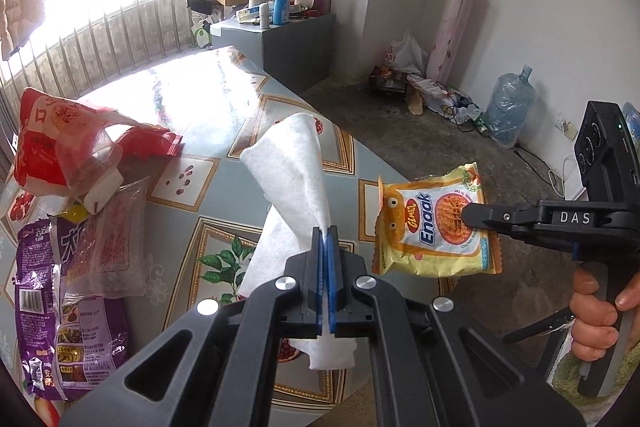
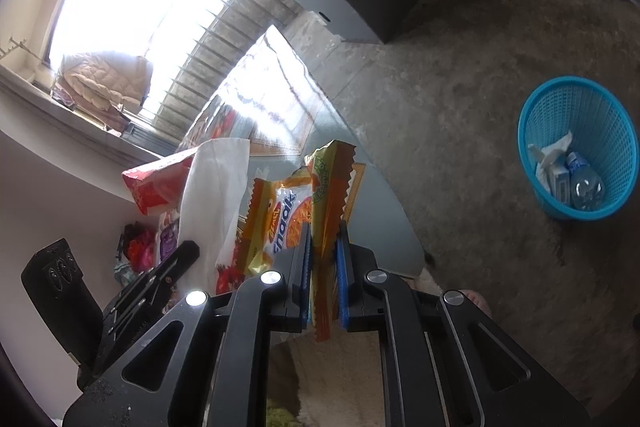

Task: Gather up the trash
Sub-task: 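Carry the snack bag and tissue from the table over the blue wastebasket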

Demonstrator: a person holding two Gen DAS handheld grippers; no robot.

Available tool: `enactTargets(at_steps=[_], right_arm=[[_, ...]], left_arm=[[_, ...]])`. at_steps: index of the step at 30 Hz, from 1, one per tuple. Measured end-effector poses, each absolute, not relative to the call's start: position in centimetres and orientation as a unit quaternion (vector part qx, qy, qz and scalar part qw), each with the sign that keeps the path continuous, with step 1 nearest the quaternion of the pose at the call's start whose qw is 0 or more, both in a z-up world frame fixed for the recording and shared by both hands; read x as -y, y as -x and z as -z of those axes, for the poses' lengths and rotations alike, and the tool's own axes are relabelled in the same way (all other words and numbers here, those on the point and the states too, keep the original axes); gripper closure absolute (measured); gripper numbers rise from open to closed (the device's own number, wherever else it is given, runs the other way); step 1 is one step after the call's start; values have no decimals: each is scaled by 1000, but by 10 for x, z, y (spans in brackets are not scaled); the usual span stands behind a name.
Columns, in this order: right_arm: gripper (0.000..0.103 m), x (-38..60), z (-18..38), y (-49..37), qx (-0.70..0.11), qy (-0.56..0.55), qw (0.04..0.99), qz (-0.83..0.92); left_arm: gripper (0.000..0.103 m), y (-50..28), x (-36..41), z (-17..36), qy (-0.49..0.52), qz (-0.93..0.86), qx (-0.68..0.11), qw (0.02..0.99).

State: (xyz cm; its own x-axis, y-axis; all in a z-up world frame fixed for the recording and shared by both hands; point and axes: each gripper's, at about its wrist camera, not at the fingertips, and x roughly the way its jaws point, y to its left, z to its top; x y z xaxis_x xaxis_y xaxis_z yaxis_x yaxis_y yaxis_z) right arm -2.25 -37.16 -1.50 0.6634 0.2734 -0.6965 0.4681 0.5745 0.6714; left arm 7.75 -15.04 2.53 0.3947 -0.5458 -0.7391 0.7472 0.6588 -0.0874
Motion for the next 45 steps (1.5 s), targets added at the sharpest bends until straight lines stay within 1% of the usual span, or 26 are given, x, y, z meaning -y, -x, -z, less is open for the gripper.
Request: enactTargets(at_steps=[18,30,38,42,45], right_arm=[[94,378,13,26,-397,-461,791,64],[94,416,5,57,-365,-472,794,117],[93,471,-9,117,-307,-472,789,247],[93,497,6,150,-296,-492,760,303],[91,510,27,167,-299,-505,737,336]], left_arm=[[102,-62,161,-34,-157,388,-358,835],[102,-55,189,-47,-167,428,-344,819],[102,-56,255,-73,-139,516,-348,770],[102,-49,304,-72,-131,559,-372,730],[102,-44,349,-58,-128,583,-407,691]])
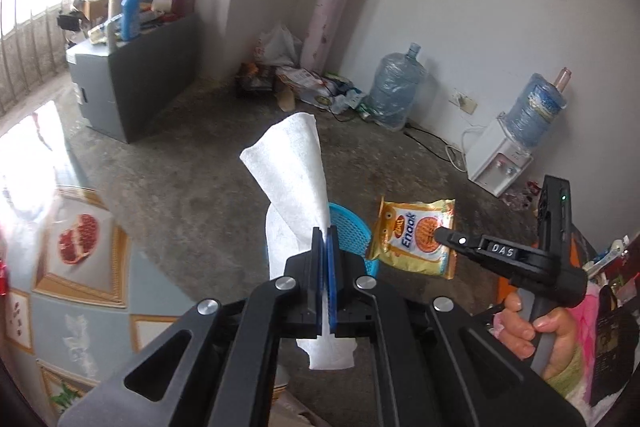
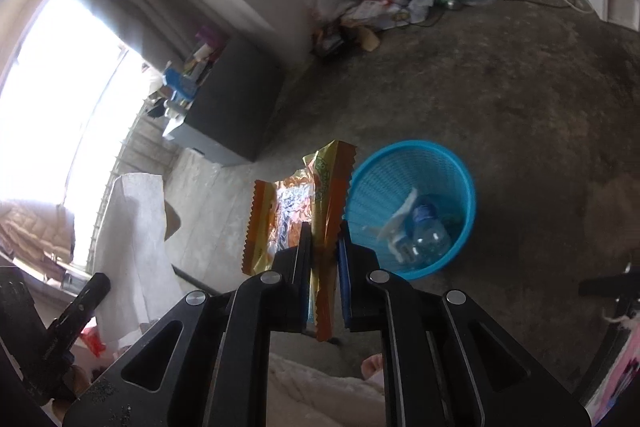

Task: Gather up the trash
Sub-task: 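Carry the snack bag and tissue from the table over the blue wastebasket, then open both tools above the wastebasket to drop the snack bag and tissue, then close the right tool on the white paper and push it into the wastebasket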

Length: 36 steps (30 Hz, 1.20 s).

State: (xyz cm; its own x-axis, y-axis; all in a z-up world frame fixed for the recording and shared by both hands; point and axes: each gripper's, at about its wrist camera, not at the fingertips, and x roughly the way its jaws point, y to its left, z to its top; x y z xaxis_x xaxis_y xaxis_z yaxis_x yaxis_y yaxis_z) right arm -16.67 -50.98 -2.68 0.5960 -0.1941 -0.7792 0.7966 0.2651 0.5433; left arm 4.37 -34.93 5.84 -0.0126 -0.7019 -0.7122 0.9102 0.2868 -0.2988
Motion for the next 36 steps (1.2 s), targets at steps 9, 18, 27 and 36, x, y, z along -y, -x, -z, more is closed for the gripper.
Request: enactTargets(at_steps=[9,18,27,36], right_arm=[[90,552,109,176,-324,-561,664,374],[51,598,202,167,-337,-625,592,382],[43,593,192,184,-307,-610,610,401],[43,601,204,195,-317,-612,599,408]], left_arm=[[101,-18,489,13,-166,612,-513,578],[77,-8,575,86,-250,564,-561,552],[59,-8,552,65,-237,578,-517,585],[53,-22,511,35,-221,572,-499,613]])
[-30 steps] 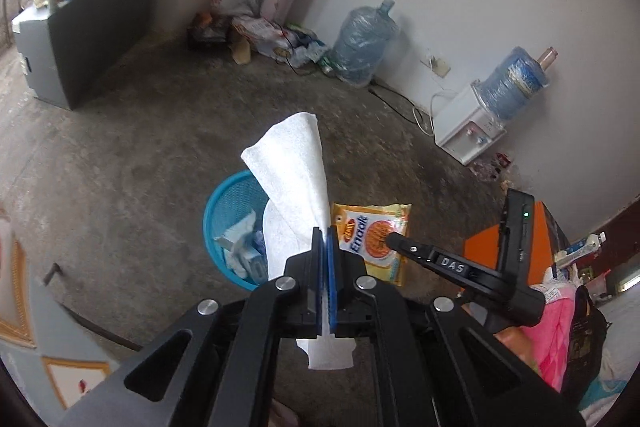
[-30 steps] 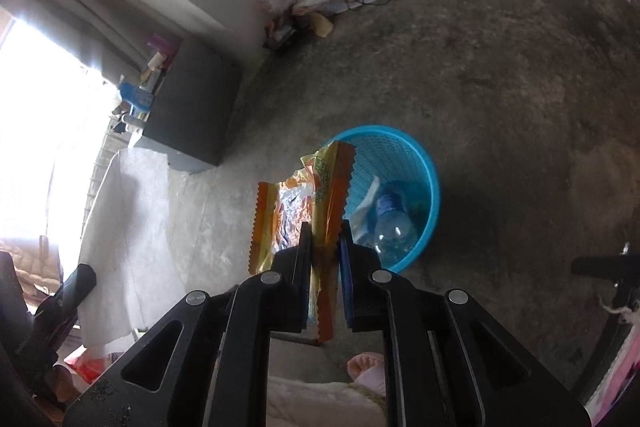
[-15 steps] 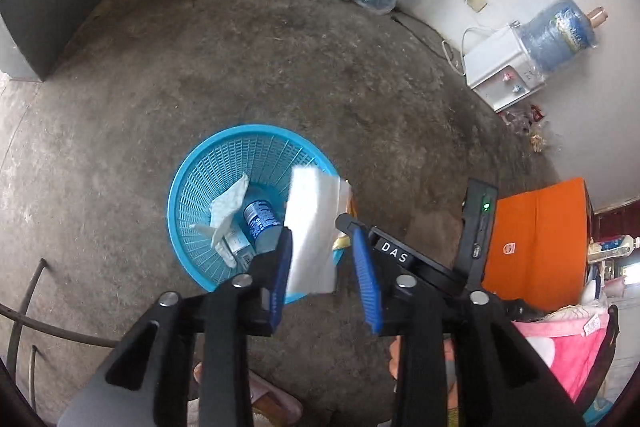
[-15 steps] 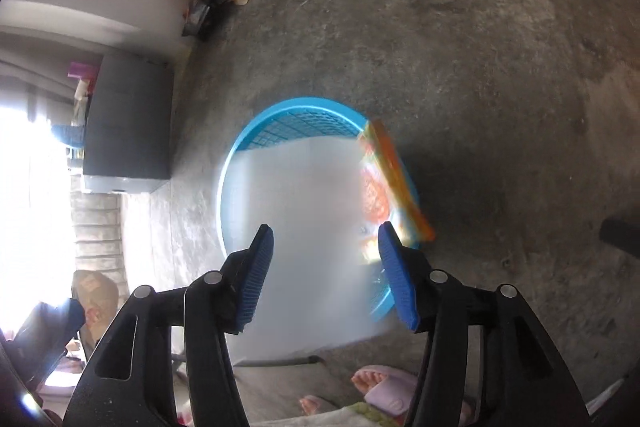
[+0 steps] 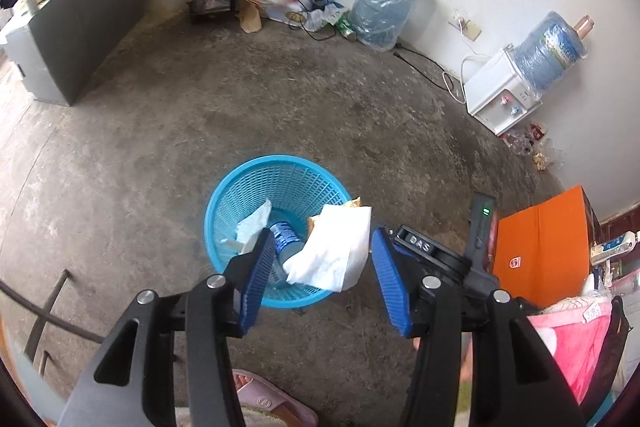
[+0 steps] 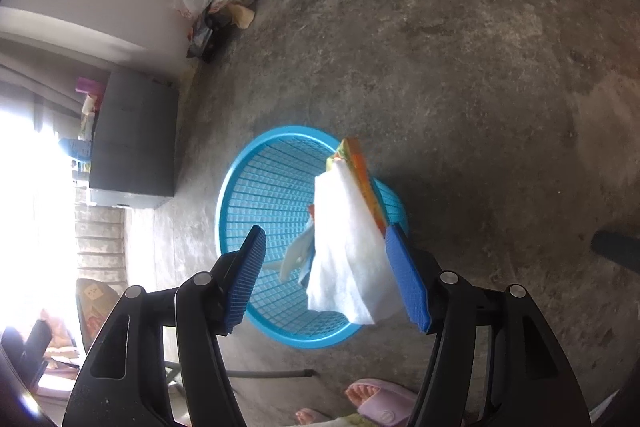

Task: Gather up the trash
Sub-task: 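Close the right tool on the white paper and push it into the wastebasket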

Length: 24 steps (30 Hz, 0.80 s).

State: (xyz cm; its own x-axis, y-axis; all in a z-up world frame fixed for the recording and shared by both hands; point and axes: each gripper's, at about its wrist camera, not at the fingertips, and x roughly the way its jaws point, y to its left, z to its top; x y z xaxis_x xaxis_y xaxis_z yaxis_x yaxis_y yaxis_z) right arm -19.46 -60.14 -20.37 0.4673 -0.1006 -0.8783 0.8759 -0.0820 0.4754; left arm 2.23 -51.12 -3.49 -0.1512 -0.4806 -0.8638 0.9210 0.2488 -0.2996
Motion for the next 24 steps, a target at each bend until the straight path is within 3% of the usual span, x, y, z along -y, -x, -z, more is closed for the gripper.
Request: enactTargets(at_steps=[4,6,11,14,24], right_arm=[[46,604,225,176,-373,-592,597,393],[54,604,233,168,-404,-569,595,399],[91,603,243,164,-442,-538,586,415],[100,602,243,165,-451,-526,589,416],[103,605,211,158,-404,-544,629,380]], left_arm=[[52,-35,472,19,-218,574,-492,617],[52,-42,452,11,-213,571,-492,621],[51,-59,393,-2,-198,557,-486,644],[51,-70,365,-1,-185,540,-495,655],[51,-97,305,-4,-143,509,-497,688]])
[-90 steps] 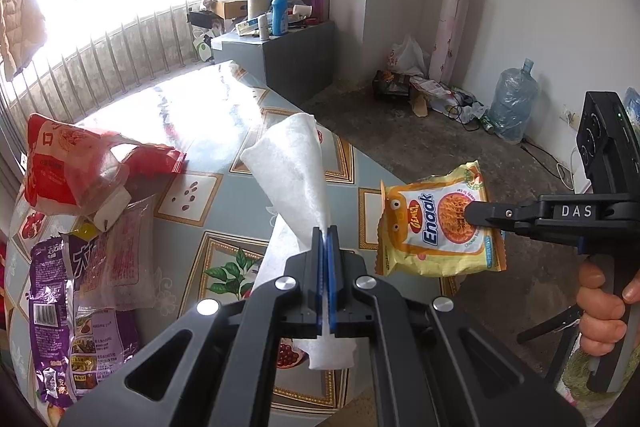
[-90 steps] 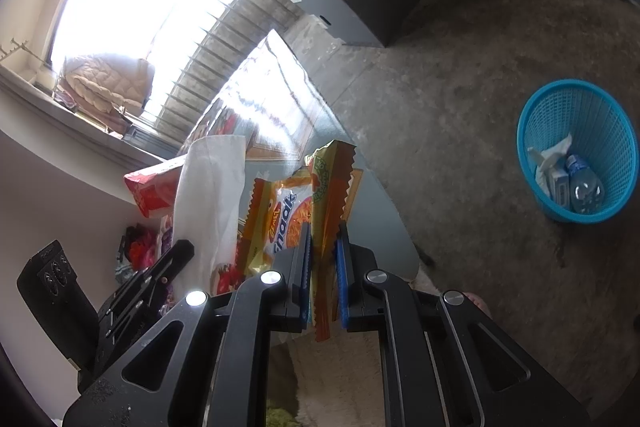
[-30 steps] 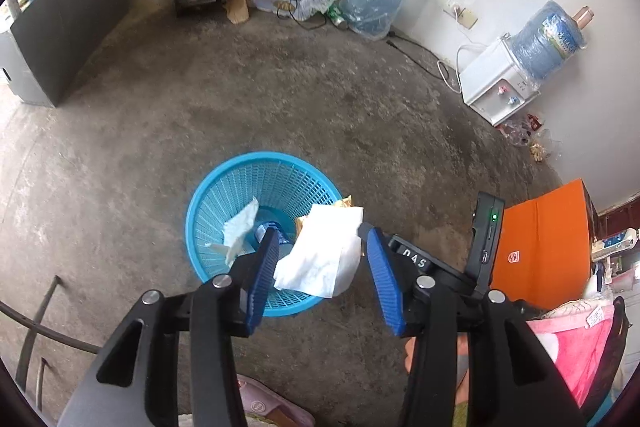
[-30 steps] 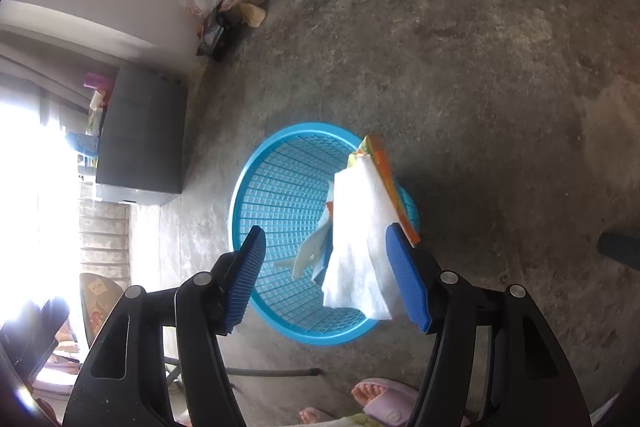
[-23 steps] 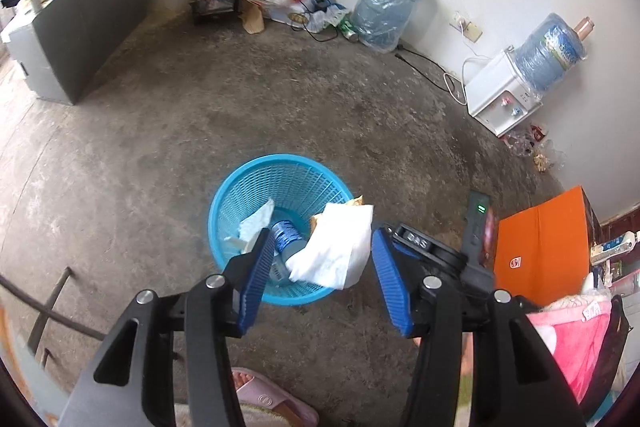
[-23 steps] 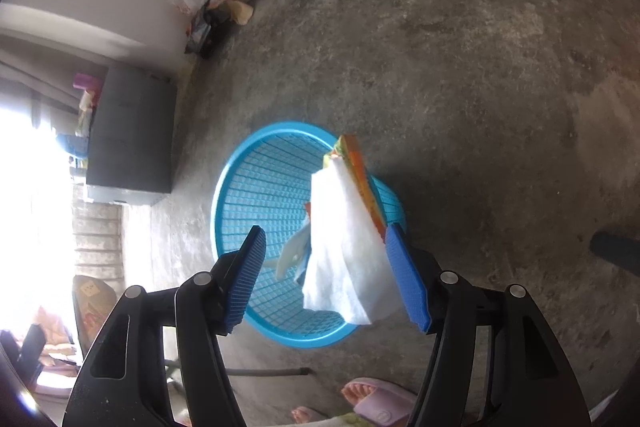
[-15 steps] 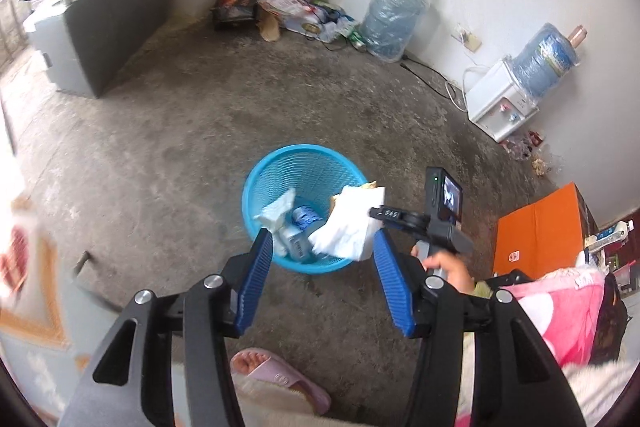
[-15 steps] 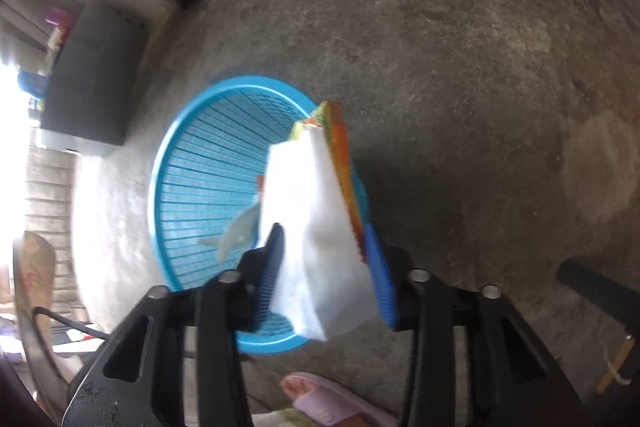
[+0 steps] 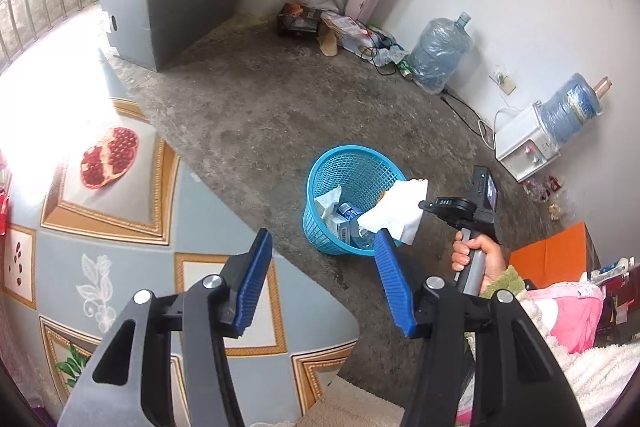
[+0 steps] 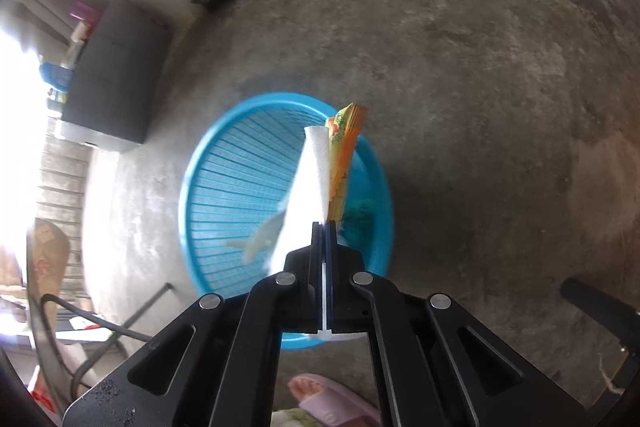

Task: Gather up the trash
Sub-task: 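Close the right tool on the white paper and push it into the wastebasket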

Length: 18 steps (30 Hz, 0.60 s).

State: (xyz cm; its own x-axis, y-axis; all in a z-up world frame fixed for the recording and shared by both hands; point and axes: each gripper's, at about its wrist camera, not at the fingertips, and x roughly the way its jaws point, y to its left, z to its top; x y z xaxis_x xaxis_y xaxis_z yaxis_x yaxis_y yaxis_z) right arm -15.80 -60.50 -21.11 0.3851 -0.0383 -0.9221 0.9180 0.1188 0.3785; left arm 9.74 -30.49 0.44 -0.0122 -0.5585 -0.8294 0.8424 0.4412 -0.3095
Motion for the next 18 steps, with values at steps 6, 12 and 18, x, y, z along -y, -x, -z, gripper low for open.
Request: enactTargets(at_steps=[6,12,18], right_arm=[[103,614,196,136,-347,-589,650,332],[97,623,226,116,-356,-617,615,339],[66,618,254,116,-432,-582,560,402]], left_arm=[[51,-102,292,-10,-129,502,-494,698],[50,-103,285,-13,-128,494,-488,708],[40,-102,286,-15,-126,489,-483,715]])
